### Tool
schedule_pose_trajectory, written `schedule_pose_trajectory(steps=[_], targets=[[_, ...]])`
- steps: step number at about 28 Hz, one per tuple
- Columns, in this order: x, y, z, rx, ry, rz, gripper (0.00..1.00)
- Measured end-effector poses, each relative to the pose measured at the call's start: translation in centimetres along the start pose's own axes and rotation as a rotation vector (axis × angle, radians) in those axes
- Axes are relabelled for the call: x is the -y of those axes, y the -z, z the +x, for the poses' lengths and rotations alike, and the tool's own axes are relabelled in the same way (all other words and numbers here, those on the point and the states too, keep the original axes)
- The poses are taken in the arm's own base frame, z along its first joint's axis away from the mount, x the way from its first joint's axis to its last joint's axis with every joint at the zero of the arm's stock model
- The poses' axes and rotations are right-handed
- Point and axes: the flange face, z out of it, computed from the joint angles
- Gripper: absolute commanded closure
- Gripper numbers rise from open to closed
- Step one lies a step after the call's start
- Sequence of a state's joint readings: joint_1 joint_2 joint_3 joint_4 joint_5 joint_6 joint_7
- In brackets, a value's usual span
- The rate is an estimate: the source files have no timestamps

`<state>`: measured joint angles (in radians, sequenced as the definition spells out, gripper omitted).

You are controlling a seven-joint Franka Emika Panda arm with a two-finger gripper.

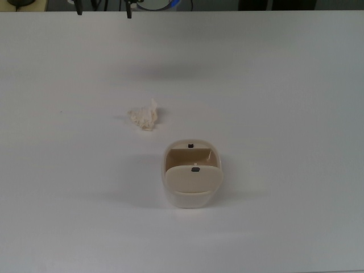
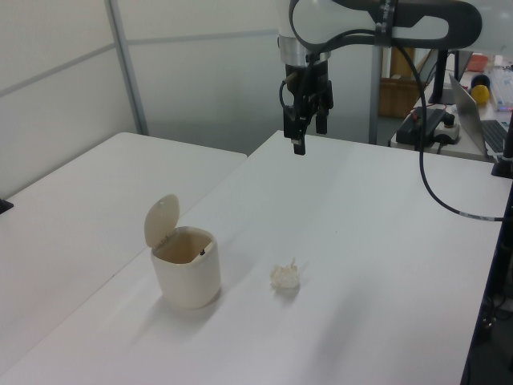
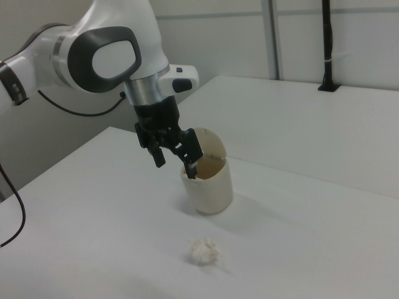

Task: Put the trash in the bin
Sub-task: 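Move the gripper over the crumpled white tissue, then lower the gripper onto the tissue and close it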

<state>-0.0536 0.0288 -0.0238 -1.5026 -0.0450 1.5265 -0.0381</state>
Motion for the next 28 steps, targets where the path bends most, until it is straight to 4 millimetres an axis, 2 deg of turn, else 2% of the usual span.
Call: schedule_pose_trajectory(steps=[5, 10, 13, 17, 23, 28], targets=[[0.3, -0.3, 0.1, 0.005, 0.001, 0.026, 0.00], [1.0, -1.9, 0.7, 0.034, 0.006, 0.068, 0.00], [2.1, -3.6, 1.3, 0.067, 0.024, 0.075, 0.00], [4.1, -6.8, 2.6, 0.123, 0.057, 0.074, 0.00], [6.7, -13.1, 5.4, 0.174, 0.097, 0.049, 0.00], [8.3, -18.3, 6.4, 0.232, 0.137, -0.011, 0.00]])
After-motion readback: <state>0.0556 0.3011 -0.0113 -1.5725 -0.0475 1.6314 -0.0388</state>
